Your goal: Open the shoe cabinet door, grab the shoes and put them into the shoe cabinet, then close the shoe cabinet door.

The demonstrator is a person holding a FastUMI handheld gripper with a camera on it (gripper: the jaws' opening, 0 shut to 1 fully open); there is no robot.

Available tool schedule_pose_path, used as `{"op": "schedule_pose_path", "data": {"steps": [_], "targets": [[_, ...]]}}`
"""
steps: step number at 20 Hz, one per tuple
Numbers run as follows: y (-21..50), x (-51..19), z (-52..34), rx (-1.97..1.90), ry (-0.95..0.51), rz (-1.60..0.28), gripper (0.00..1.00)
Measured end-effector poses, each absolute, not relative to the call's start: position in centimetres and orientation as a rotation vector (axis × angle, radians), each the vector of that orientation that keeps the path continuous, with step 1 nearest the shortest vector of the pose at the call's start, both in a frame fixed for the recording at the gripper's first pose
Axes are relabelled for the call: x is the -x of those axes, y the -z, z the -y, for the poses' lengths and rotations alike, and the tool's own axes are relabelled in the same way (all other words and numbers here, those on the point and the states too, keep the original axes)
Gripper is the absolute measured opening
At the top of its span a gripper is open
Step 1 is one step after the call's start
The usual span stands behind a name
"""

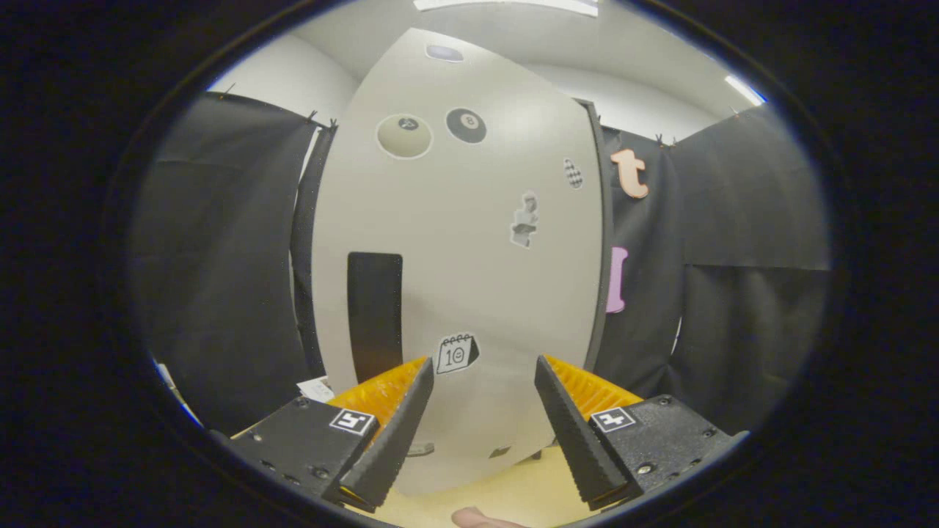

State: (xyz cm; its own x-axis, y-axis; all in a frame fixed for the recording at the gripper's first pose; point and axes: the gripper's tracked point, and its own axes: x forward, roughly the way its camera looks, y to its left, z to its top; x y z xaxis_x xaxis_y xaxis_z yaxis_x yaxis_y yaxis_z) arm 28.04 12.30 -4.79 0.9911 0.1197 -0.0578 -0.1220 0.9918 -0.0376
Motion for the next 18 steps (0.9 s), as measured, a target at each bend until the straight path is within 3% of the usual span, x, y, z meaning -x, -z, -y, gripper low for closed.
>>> {"op": "schedule_pose_path", "data": {"steps": [6, 18], "targets": [[7.8, -27.8, -15.1, -0.063, -0.187, -0.062, 0.96], [14.1, -19.7, -8.6, -0.032, -0.199, -0.073, 0.98]]}}
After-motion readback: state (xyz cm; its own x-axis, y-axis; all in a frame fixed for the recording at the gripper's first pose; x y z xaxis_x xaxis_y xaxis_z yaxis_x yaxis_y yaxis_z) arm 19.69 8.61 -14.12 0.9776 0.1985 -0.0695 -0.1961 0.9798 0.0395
